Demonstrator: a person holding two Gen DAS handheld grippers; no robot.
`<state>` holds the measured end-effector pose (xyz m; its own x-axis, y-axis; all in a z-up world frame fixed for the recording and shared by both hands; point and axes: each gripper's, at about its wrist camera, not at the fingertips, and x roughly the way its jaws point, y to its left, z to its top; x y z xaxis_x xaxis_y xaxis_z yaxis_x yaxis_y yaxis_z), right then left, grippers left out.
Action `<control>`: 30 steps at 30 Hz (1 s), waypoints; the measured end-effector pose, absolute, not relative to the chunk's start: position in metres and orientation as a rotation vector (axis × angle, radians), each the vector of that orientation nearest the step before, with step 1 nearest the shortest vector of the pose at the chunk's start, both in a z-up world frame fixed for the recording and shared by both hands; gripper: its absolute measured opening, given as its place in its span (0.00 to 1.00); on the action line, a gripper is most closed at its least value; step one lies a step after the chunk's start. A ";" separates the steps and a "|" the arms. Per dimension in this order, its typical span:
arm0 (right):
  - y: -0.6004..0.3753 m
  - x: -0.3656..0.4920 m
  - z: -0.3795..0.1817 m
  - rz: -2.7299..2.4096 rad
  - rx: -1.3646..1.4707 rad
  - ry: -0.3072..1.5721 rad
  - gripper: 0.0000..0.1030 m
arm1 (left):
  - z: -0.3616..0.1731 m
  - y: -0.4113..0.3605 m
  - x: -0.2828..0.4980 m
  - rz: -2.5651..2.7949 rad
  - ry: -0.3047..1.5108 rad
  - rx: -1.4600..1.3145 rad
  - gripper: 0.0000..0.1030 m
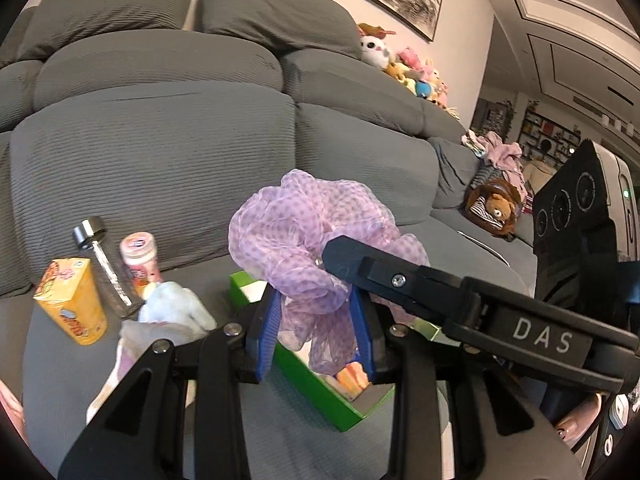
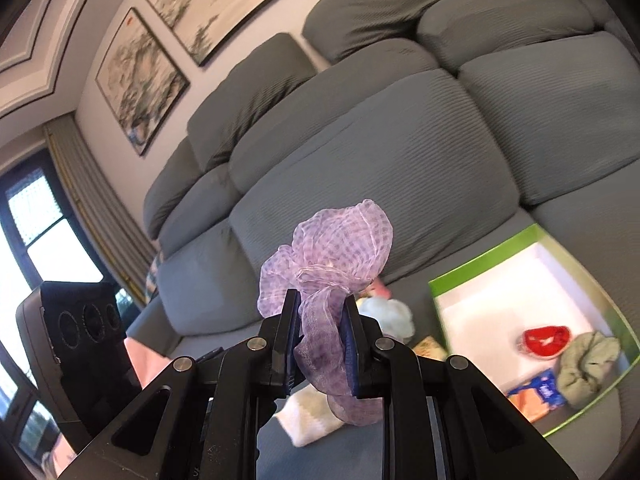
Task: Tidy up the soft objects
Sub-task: 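Carry the purple pouf into the green box and lower it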
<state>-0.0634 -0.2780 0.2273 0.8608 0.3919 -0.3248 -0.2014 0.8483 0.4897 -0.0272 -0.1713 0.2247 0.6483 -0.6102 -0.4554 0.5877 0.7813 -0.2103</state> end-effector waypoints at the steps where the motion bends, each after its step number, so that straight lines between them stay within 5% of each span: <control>1: -0.282 -0.064 0.226 0.311 0.464 0.428 0.21 | 0.224 -0.176 -0.025 -0.689 0.540 -0.045 0.30; 30: -0.375 -0.025 0.157 -0.004 0.573 0.613 0.21 | 0.150 -0.271 0.029 -0.794 0.843 -0.089 0.30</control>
<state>-0.0246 -0.3750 0.1573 0.8229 0.1618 -0.5446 0.1690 0.8455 0.5066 0.0294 -0.2705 0.1504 0.4016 -0.6605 -0.6344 0.5939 0.7151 -0.3686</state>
